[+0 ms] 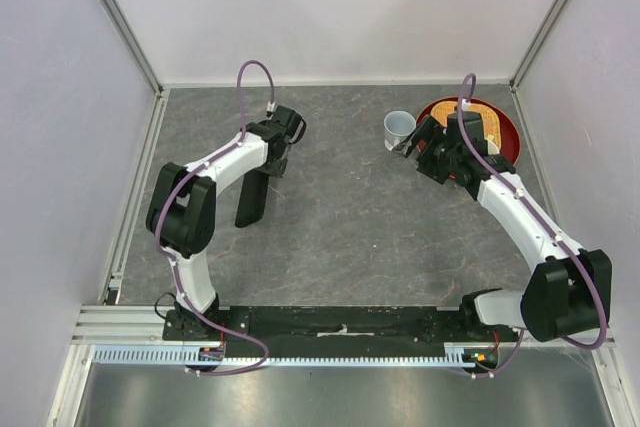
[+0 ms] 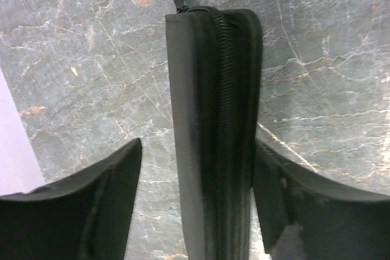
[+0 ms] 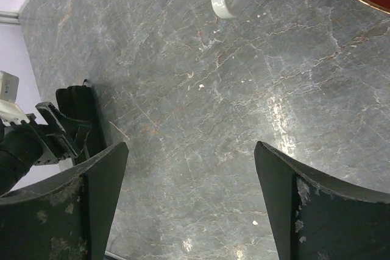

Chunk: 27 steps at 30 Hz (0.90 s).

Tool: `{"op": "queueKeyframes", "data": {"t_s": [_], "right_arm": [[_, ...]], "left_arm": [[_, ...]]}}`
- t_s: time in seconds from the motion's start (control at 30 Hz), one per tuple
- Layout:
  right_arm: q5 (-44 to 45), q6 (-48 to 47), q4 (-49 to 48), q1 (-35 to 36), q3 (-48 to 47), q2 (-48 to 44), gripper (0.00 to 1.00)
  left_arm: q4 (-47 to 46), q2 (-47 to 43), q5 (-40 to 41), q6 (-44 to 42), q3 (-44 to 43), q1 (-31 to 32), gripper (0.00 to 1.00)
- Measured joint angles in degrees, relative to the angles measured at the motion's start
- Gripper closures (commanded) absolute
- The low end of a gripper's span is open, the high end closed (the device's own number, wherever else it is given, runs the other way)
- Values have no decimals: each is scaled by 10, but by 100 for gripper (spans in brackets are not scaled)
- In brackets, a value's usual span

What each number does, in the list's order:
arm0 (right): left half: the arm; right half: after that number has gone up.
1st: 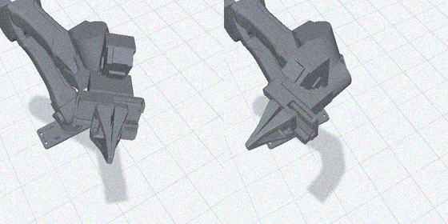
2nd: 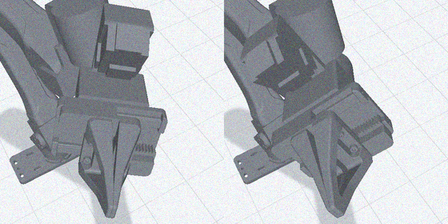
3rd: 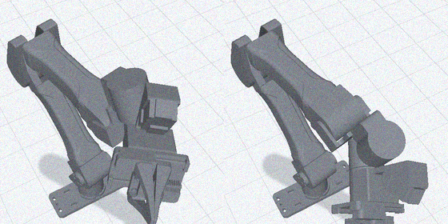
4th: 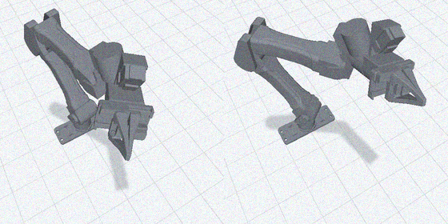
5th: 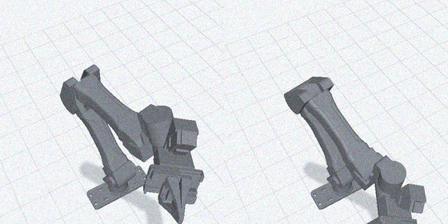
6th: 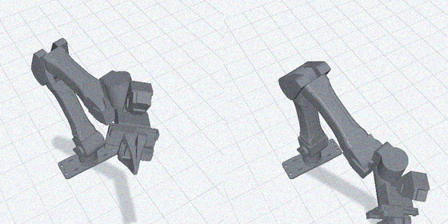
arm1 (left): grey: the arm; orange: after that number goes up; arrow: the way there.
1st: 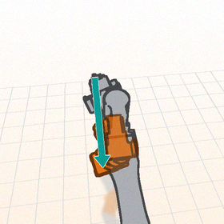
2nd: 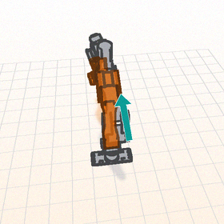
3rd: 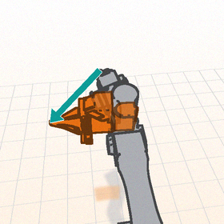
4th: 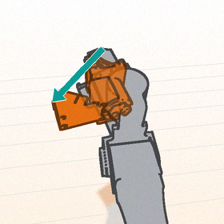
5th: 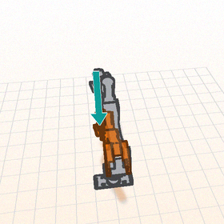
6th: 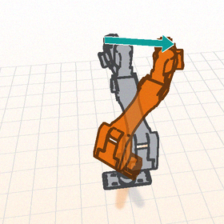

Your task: Sort the hair-cutting tools

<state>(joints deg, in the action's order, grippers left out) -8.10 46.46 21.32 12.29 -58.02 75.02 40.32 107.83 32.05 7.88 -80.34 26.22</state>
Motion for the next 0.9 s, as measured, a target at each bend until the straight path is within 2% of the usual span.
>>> {"op": "queueKeyframes", "data": {"t_s": [0.03,0.07,0.17,0.3,0.43,0.67,0.9], "right_arm": [[0,-1,2,-2,0,-1,4],[0,-3,3,-2,0,-1,3],[0,-19,9,-5,0,-2,2],[9,-48,38,-5,-3,-9,2],[38,-78,86,-9,-26,-24,2],[92,-119,154,-13,-103,-57,2],[65,-166,217,-16,-250,-61,2]], "left_arm": [[0,0,-4,0,-2,0,1],[0,-1,-9,-2,-4,0,0],[0,-18,-30,0,-5,0,0],[3,-89,-80,0,-6,-3,0],[6,-177,-173,6,-19,-16,0],[17,-288,-270,31,-18,-30,0],[71,-375,-297,34,-18,-30,0]]}}
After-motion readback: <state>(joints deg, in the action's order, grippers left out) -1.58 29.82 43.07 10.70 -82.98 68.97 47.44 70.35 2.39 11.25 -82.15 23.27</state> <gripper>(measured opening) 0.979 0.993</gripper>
